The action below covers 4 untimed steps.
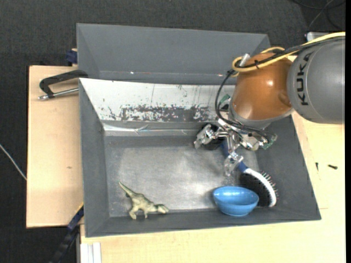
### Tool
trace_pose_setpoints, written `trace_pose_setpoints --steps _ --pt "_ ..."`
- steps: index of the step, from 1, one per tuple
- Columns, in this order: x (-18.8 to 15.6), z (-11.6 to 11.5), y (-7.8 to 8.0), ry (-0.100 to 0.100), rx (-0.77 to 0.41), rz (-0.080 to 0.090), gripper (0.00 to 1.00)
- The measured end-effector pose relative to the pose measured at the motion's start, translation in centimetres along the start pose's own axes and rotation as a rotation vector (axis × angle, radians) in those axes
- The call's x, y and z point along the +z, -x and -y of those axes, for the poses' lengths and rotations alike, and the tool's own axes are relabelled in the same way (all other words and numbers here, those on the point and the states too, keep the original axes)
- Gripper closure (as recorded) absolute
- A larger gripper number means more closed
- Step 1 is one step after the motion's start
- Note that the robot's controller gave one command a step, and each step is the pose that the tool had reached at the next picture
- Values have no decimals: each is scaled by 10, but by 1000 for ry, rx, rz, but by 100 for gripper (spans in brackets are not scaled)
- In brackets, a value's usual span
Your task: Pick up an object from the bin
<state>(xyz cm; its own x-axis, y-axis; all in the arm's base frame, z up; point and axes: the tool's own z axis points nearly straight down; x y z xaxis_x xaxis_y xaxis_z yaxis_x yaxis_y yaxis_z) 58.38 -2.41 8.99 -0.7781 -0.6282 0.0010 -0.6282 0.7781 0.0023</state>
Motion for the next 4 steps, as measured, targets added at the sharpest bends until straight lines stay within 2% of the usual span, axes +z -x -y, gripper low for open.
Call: trace_pose_setpoints --steps 1,2,3,4 --pt "-102 1 -25 -12 -67 11 0" --pt "-45 -2 24 -2 126 7 0" --pt "-2 10 15 -10 304 19 0" --pt "-3 11 16 -11 306 25 100"
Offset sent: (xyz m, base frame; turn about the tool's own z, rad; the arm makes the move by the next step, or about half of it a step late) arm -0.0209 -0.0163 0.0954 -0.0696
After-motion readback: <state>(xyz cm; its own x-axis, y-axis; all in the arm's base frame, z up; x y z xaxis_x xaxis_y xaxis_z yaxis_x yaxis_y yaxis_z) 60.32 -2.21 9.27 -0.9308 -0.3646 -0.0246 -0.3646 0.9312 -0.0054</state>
